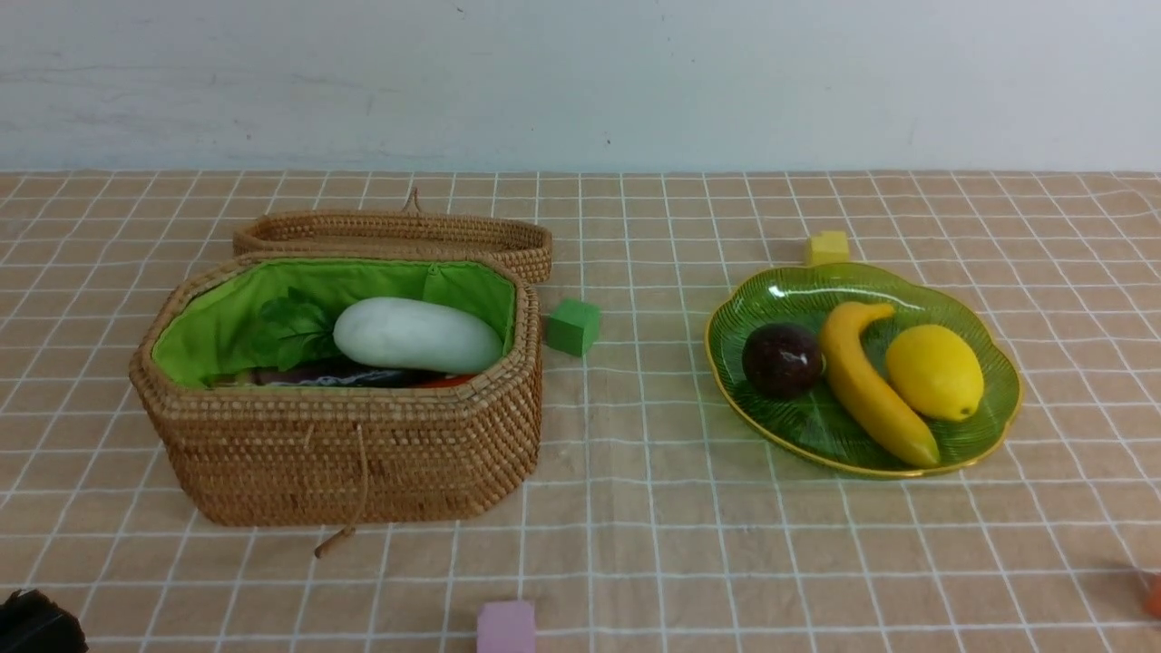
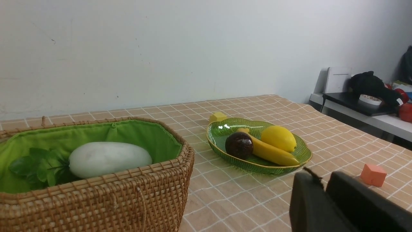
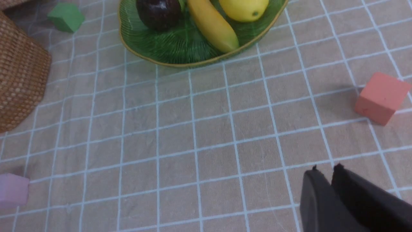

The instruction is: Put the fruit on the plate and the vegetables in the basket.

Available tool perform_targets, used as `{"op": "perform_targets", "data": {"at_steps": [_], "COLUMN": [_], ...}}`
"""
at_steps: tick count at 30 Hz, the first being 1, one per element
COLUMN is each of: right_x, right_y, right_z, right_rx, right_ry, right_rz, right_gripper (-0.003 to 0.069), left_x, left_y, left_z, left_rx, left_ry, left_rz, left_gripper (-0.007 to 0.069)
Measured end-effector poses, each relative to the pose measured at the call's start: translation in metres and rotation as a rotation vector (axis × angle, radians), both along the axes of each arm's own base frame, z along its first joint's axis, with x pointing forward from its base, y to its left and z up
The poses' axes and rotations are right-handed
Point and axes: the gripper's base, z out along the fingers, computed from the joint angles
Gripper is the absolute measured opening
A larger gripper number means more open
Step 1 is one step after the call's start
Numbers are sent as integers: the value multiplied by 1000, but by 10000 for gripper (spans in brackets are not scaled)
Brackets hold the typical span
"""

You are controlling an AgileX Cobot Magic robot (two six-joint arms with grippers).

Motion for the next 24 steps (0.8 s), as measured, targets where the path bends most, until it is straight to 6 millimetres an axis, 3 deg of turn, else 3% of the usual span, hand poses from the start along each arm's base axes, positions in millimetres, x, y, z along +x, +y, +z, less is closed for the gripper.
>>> {"op": "perform_targets", "data": {"at_steps": [5,8,9,11,13,17,19,24], "right_x": [0,2,1,-1,-11,-19,-20,-21], "right_y": [-2,-4,-5,-6,-9,-11,-12,-12], "right_z": [-3,-6,-13,-23,-57,-103,-113,-113], "right_rx": [-37,-59,-85,-117,-205,-276,-266,-182], "right_ry": [16,-56,-142,-196,-318,-379,-365,-359], "right_rz": [-6,-16,-11,-3,10,12,7,-38], "right_gripper": [83,42,0,-13,-18,-18,-18,-16], "left_x": [0,0,0,0,0,0,0,0], "left_y": [0,0,0,0,0,0,0,0], "left_z": [0,0,0,0,0,0,-1,-1], "left_rx": [1,2,2,2,1,1,2,3], "left_ry": [2,4,4,4,5,5,6,8], "left_rz": [1,2,2,2,2,2,3,4], "left_gripper": [85,85,85,85,86,90,92,96]}}
